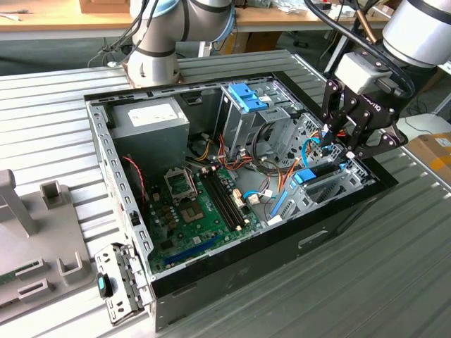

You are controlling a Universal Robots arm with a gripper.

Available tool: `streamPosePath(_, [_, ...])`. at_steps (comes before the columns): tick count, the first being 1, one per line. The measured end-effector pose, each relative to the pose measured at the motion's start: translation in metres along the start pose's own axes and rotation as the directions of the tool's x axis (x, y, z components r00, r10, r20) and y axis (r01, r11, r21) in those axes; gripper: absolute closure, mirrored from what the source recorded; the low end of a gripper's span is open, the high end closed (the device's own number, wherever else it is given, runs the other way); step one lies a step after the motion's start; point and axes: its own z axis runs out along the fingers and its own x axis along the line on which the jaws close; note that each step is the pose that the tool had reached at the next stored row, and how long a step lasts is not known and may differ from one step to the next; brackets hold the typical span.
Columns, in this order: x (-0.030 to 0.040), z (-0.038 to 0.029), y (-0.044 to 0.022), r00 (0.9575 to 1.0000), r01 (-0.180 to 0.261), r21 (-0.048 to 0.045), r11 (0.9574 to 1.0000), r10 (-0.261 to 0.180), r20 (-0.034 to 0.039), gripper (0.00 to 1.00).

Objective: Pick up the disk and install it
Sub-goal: 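Insert the first disk wire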

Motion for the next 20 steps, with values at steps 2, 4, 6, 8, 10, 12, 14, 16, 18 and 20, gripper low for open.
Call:
streamPosePath(2, [0.0000, 0.0000, -0.0008, 1.0000, 0.000, -0.0001, 1.0000, 0.000, -0.0001, 0.56])
streamPosePath(4, [0.0000, 0.0000, -0.0008, 1.0000, 0.000, -0.0001, 1.0000, 0.000, -0.0001, 0.56])
streamPosePath(6, [0.0000, 0.0000, -0.0008, 1.0000, 0.000, -0.0001, 1.0000, 0.000, -0.0001, 0.56])
streamPosePath(8, [0.0000, 0.0000, -0.0008, 1.0000, 0.000, 0.0000, 1.0000, 0.000, 0.0000, 0.56])
streamPosePath(10, [0.0000, 0.0000, -0.0009, 1.0000, 0.000, 0.0000, 1.0000, 0.000, -0.0001, 0.56])
streamPosePath(12, [-0.0002, 0.0001, -0.0009, 1.0000, 0.000, 0.0000, 1.0000, 0.000, 0.0001, 0.56])
streamPosePath(14, [-0.0012, 0.0001, -0.0032, 1.0000, 0.006, -0.0002, 1.0000, -0.006, 0.0000, 0.56])
streamPosePath(16, [-0.0035, 0.0001, -0.0054, 0.9997, 0.024, -0.0009, 0.9997, -0.024, 0.0003, 0.56])
streamPosePath(18, [-0.0050, 0.0004, -0.0076, 0.9989, 0.046, -0.0017, 0.9989, -0.046, 0.0010, 0.56])
streamPosePath(20, [-0.0059, 0.0005, -0.0110, 0.9977, 0.068, -0.0024, 0.9977, -0.068, 0.0014, 0.56])
